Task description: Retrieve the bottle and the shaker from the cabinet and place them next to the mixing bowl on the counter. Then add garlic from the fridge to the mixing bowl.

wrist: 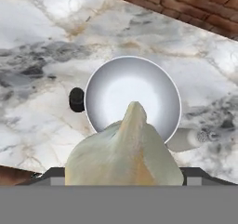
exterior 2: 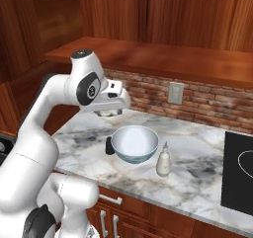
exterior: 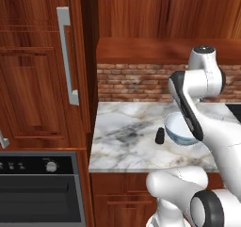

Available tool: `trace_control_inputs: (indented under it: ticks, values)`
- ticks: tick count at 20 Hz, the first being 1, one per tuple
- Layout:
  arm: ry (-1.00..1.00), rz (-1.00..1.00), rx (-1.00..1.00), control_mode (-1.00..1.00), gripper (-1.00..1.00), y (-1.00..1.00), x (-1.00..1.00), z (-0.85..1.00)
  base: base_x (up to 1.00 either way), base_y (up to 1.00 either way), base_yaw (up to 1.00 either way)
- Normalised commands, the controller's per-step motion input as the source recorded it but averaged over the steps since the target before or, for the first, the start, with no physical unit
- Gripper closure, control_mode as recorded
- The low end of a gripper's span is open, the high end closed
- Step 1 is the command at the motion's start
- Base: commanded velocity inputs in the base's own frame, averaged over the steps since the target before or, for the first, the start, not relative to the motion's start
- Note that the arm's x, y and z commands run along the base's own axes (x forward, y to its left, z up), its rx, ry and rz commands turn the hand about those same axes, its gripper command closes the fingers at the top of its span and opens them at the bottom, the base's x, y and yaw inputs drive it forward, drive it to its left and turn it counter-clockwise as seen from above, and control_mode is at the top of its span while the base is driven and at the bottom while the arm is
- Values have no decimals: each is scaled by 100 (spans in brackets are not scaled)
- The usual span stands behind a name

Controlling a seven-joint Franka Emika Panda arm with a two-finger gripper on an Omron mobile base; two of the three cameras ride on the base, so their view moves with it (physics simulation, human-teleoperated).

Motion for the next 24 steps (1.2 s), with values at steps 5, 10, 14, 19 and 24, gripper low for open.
trace_control_inputs:
  ticks: [5,10,14,19,24]
  values:
    - [7,0,0,-100,100,-11,39,-63,0,0,0]
    - [2,0,3,-100,100,-23,19,-47,0,0,0]
    - [0,-3,1,-100,100,-33,0,0,0,0,0]
    - [0,-14,4,-100,100,-47,16,0,0,0,0]
    - [-4,-16,17,-100,100,-13,1,-13,0,0,0]
